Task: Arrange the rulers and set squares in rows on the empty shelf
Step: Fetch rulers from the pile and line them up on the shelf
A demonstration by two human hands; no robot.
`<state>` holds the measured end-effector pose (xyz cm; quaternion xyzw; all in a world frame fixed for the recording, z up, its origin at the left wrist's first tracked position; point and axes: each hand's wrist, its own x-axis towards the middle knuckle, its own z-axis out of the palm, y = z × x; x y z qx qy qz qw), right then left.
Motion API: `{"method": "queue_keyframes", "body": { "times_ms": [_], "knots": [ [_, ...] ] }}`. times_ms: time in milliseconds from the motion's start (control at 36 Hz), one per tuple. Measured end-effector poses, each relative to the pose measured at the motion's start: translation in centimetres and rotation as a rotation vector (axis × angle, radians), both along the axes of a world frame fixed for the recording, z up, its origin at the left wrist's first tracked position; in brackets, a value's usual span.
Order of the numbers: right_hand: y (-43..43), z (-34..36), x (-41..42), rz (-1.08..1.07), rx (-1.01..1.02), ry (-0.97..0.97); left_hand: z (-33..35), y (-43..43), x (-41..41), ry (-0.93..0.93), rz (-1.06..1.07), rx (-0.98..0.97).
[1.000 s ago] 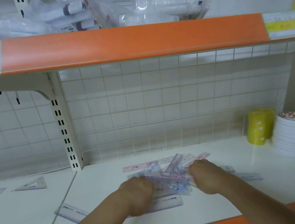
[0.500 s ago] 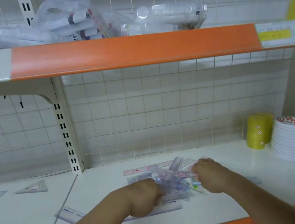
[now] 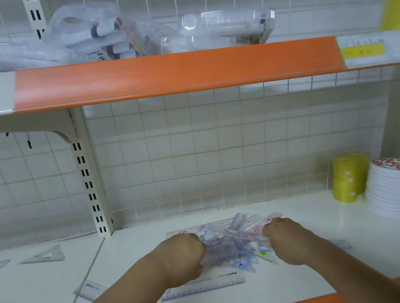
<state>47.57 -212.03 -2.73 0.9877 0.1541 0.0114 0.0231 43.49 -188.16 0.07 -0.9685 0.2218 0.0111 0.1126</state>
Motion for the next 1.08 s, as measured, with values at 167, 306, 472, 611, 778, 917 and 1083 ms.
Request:
{"method": "queue_keyframes", "body": {
  "times_ms": [167, 306, 472, 611, 778, 917, 1083],
  "knots": [
    [0.2, -0.5, 0.2, 0.063, 0.024, -0.006, -0.4, 0.4, -0.9, -0.042, 0.05, 0.021],
    [1.4, -0.6, 0.3, 0.074, 0.0, 0.006, -0.6, 1.3, -1.9, -0.077, 0.098, 0.004],
    [3.1, -0.4, 0.3, 0.144, -0.004, -0.027, 0.0, 3.8, -3.5, -0.068, 0.183, 0.01],
    [4.9, -0.2, -0.4, 0.173, 0.001, -0.017, -0.2, 7.6, -4.6, -0.075, 0.292, 0.001],
    [8.5, 0.4, -1.8, 0.216, 0.0, -0.049, -0.3, 11.9, -7.1, -0.066, 0.377, -0.016],
    [12.4, 0.5, -3.3, 0.256, 0.034, -0.064, 0.0, 15.3, -10.3, -0.089, 0.414, -0.032],
    [17.6, 0.8, -6.3, 0.311, -0.021, -0.035, 0.4, 19.9, -14.4, -0.097, 0.446, -0.033]
  ]
}}
